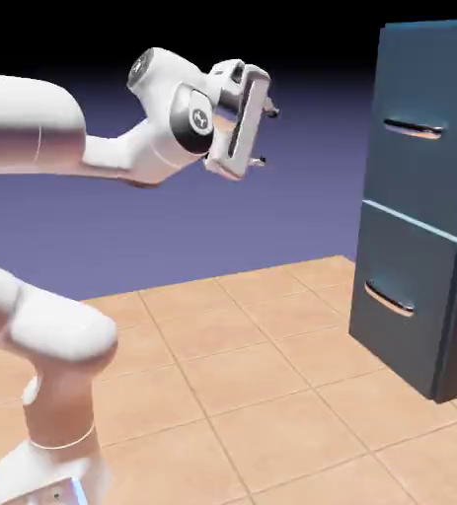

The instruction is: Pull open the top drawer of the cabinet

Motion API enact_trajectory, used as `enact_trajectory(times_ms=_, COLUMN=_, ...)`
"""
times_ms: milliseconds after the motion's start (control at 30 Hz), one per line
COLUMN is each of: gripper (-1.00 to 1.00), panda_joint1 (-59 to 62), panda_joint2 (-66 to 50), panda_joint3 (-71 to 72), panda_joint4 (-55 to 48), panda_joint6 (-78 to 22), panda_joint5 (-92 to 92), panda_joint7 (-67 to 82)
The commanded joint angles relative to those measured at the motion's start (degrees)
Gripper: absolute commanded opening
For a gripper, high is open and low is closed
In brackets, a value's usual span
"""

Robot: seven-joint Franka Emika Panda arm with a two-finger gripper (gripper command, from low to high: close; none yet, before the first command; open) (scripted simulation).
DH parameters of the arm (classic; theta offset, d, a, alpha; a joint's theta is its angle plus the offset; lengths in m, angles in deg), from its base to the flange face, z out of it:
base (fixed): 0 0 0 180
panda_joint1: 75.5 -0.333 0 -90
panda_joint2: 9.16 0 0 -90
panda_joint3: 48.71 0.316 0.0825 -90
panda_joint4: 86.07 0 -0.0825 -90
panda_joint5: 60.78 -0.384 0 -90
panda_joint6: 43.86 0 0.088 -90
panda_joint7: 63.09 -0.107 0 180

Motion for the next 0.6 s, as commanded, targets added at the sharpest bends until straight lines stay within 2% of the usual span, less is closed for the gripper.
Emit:
enact_trajectory(times_ms=0, gripper=0.00, panda_joint1=-1.45, panda_joint2=0.62, panda_joint3=-0.82, panda_joint4=-0.60, panda_joint6=-0.62, panda_joint5=1.86, panda_joint7=2.50)
enact_trajectory(times_ms=567, gripper=0.00, panda_joint1=-25.99, panda_joint2=11.18, panda_joint3=-14.68, panda_joint4=-10.84, panda_joint6=-11.21, panda_joint5=33.44, panda_joint7=44.86)
